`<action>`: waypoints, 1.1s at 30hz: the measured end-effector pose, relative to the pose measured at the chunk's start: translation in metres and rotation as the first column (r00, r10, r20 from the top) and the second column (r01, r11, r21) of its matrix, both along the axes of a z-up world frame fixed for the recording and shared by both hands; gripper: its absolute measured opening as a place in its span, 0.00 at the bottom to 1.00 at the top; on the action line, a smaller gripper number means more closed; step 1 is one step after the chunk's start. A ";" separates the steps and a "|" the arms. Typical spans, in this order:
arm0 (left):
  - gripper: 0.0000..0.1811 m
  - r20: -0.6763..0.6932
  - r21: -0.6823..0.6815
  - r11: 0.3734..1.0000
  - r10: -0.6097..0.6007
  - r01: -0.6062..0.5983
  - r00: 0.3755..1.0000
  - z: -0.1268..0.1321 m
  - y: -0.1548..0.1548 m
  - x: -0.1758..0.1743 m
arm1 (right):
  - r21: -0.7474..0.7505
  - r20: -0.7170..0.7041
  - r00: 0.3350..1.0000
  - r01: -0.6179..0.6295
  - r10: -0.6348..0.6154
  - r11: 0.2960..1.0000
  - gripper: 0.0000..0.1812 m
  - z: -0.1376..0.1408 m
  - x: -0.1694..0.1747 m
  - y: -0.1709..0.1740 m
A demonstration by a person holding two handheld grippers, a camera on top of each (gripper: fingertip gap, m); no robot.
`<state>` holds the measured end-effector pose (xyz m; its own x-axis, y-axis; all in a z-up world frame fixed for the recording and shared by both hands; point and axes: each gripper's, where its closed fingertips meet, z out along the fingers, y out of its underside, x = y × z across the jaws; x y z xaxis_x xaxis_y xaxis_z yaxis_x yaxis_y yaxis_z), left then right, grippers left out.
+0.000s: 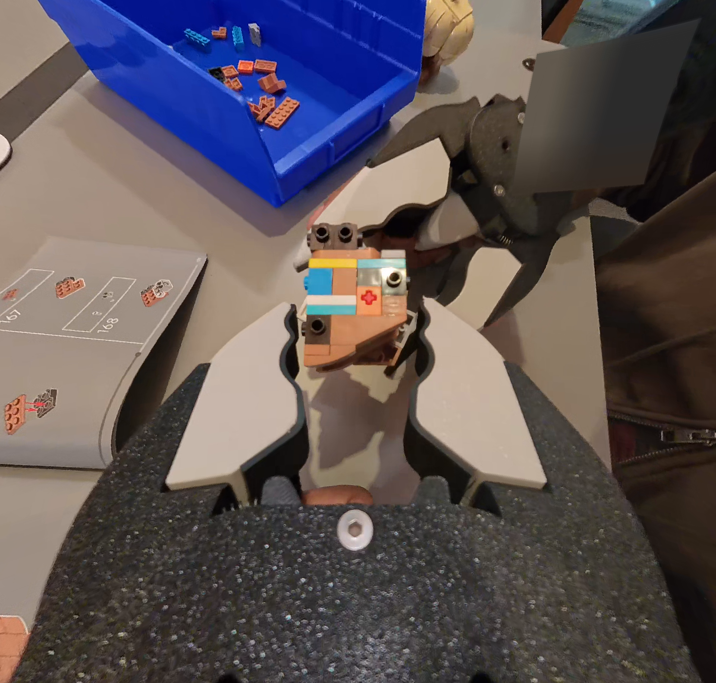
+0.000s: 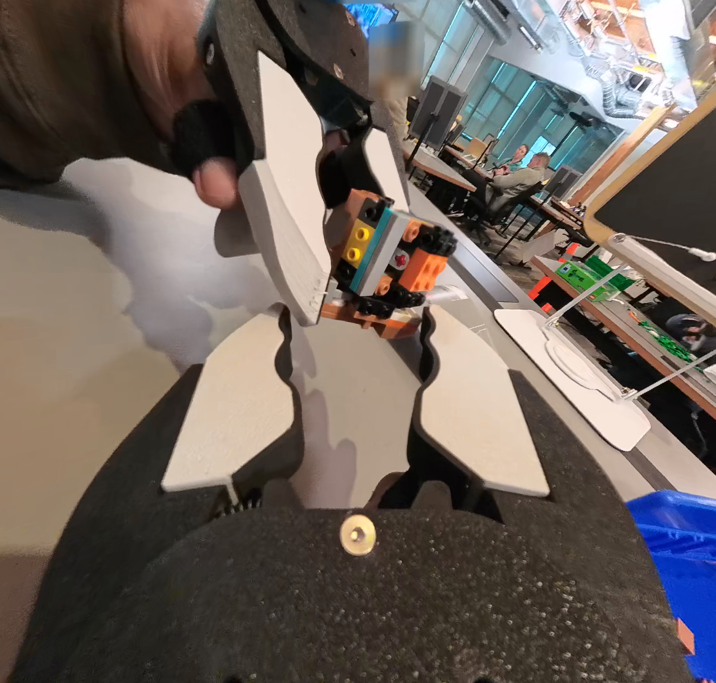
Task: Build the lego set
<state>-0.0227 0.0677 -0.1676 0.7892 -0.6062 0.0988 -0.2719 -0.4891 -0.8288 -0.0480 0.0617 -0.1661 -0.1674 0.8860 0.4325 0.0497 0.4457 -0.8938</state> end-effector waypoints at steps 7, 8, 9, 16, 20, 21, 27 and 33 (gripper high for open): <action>0.33 -0.042 0.018 0.999 0.030 -0.029 0.999 0.022 0.007 0.012 | -0.052 -0.126 0.987 0.091 -0.097 0.994 0.37 0.024 0.004 0.009; 0.33 -0.058 0.020 1.000 0.024 -0.023 0.998 0.025 0.007 0.015 | -0.066 -0.143 0.984 0.098 -0.106 0.993 0.37 0.028 0.006 0.009; 0.33 -0.073 0.022 1.000 0.017 -0.015 0.997 0.028 0.007 0.018 | -0.079 -0.158 0.980 0.106 -0.118 0.991 0.36 0.032 0.008 0.010; 0.33 -0.143 0.040 0.999 0.012 -0.007 0.990 0.042 0.007 0.032 | -0.121 -0.219 0.964 0.124 -0.148 0.985 0.35 0.049 0.022 0.010; 0.33 -0.162 0.042 0.999 0.007 0.000 0.987 0.045 0.005 0.037 | -0.103 -0.249 0.959 0.115 -0.138 0.988 0.35 0.055 0.028 0.007; 0.33 -0.167 0.044 0.999 0.007 0.000 0.986 0.046 0.004 0.038 | -0.098 -0.255 0.957 0.113 -0.135 0.989 0.35 0.056 0.029 0.006; 0.33 -0.183 0.053 0.998 -0.010 0.020 0.983 0.049 -0.001 0.042 | -0.100 -0.284 0.953 0.075 -0.101 0.992 0.35 0.061 0.034 0.001; 0.33 -0.172 0.073 0.997 -0.020 0.033 0.985 0.054 -0.006 0.041 | -0.091 -0.298 0.952 0.051 -0.075 0.995 0.34 0.064 0.037 -0.003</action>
